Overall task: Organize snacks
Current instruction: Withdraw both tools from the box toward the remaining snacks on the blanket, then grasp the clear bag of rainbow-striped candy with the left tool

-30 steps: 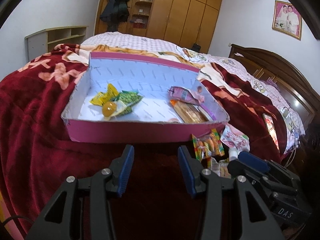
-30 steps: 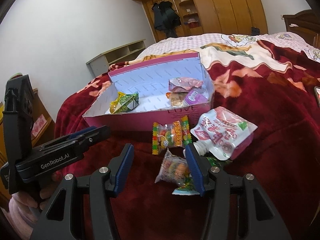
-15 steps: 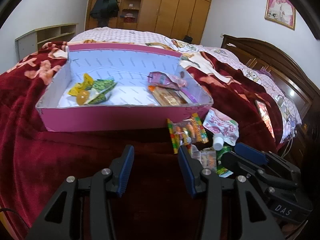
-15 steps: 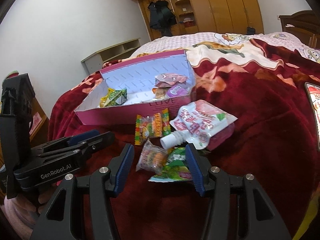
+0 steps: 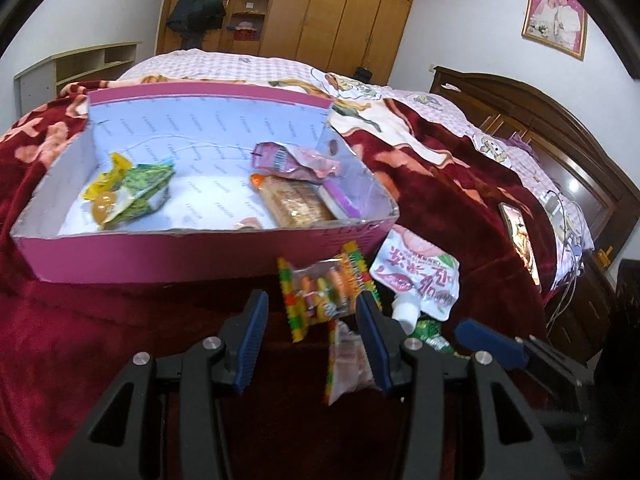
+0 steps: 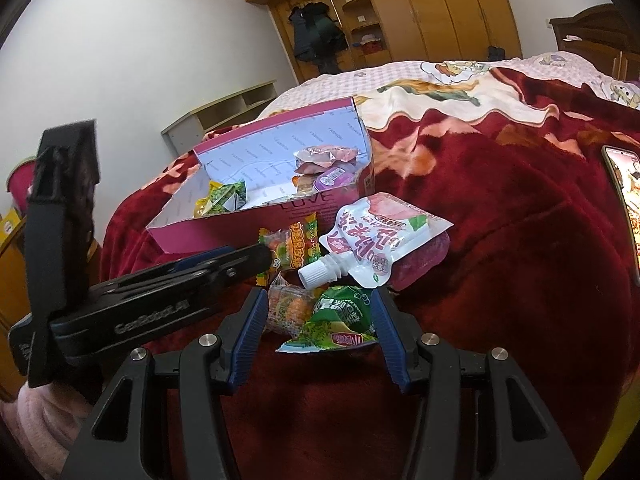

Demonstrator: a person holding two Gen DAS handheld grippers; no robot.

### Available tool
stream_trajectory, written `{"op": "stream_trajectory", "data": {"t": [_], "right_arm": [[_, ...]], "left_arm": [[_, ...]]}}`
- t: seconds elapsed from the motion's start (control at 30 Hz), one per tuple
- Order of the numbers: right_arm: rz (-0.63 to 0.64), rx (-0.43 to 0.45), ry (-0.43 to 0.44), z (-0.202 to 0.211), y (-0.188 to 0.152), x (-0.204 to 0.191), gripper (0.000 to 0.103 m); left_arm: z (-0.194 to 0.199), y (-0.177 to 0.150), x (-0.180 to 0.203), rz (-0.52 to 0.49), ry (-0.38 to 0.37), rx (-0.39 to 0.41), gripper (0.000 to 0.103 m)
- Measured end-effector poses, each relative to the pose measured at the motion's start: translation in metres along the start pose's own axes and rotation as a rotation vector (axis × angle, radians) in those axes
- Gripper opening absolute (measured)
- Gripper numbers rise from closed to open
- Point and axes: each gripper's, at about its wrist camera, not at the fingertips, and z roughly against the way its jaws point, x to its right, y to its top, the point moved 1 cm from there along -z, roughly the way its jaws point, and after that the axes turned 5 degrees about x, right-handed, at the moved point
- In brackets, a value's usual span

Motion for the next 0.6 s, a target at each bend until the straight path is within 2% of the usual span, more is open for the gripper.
{"op": "stream_trajectory", "data": {"t": [0.3,0.4,0.6], "right_arm": [[-0.027,-0.016,0.002,-0.002,-0.006,0.01,0.055],[-0.029,-0.02,0.007,-0.003,-0.007,0.01,0.055],[-0.031,-0.025,0.016,-0.003,-0.009,0.011,0.055]], "left_arm": [[-0.027,0.0,0.002,0.023,0.03,-0.024,0.049],[-0.032,0.0,0.001,0.042,0.026,-0.025,0.052],[-0.04,-0.001,0.01,0.009,0.025,-0.033,0.052]]}}
